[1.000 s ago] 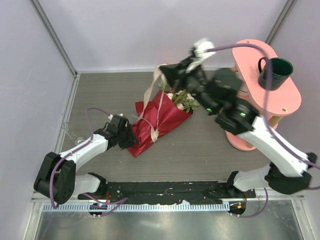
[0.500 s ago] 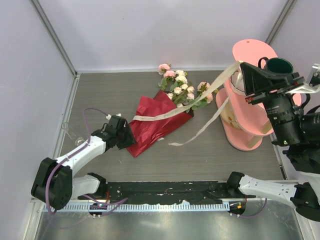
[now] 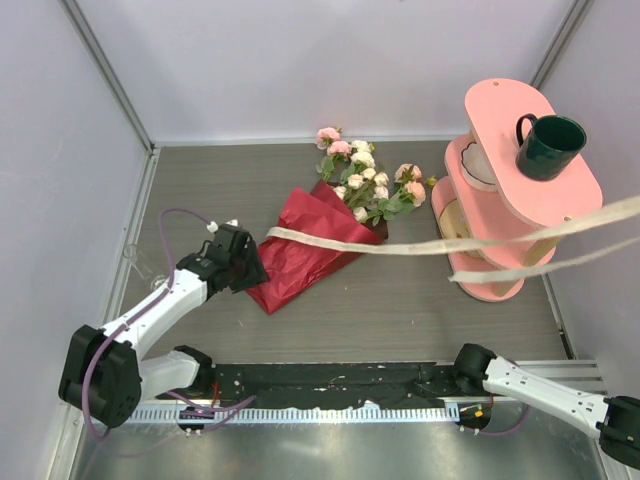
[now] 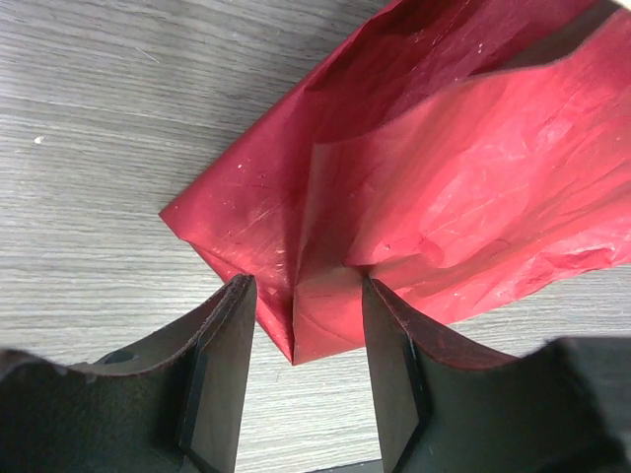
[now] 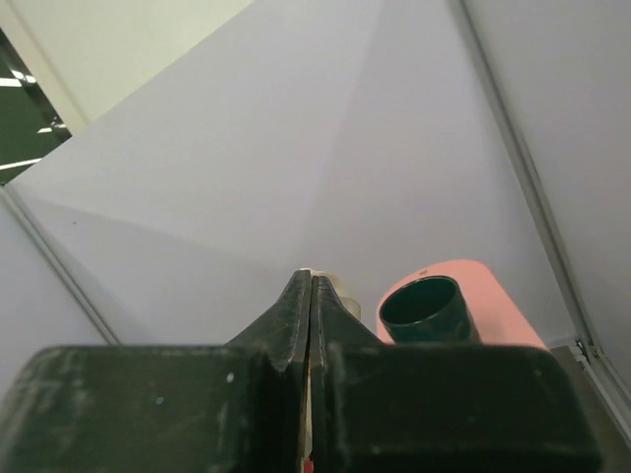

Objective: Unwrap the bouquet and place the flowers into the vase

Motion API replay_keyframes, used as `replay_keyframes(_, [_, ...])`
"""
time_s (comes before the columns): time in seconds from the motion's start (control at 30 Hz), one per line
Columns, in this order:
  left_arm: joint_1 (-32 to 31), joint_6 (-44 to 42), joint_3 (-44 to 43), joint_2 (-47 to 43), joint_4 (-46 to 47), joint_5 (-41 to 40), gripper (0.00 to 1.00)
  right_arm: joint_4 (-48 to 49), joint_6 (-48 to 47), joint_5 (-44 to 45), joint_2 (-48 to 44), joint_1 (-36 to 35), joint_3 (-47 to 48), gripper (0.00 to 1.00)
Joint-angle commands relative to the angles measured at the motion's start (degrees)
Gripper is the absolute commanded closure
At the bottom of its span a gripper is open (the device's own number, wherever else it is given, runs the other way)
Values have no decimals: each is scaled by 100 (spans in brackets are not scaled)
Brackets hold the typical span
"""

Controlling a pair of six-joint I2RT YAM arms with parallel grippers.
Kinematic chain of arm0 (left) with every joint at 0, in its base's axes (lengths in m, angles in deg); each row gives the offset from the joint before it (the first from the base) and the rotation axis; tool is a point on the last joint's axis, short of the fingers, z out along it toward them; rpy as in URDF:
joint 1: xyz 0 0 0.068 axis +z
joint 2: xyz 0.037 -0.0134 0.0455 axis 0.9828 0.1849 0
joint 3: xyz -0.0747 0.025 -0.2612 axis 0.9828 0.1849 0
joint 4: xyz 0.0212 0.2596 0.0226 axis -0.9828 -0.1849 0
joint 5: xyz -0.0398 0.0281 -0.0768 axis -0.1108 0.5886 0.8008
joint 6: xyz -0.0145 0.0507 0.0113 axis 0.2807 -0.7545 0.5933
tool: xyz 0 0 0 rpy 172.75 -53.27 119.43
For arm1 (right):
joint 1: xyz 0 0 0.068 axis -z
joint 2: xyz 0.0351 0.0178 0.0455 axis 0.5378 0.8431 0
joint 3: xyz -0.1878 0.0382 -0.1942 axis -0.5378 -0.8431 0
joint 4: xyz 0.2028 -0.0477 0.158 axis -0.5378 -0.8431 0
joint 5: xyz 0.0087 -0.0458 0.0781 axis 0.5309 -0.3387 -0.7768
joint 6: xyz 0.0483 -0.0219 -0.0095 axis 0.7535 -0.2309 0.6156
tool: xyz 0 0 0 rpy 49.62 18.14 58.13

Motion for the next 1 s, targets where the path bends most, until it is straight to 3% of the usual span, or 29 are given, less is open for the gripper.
replay_keyframes(0.0, [-7,-50,-368,-234,-255,-292,49,-575,-379,490,10,9,134,99])
replay_keyframes(0.3, [-7,82,-378,-366,-308,-564,47,-813,-564,463,44,-175,529,99])
replay_keyframes(0.43, [-7,38,-448,-357,-326,-635,47,-804,-64,289,-52,-316,109,99])
replay_keyframes(0.57, [-7,11,-518,-383,-317,-635,46,-971,885,-343,175,-343,-847,99])
replay_keyframes(0.8, [-7,-24,-580,-454,-256,-530,46,-550,3056,-2664,529,-343,-2913,99])
replay_keyframes(0.97, [-16,-41,-527,-568,-177,-354,45,-811,3786,-1965,-270,-343,-4170,99])
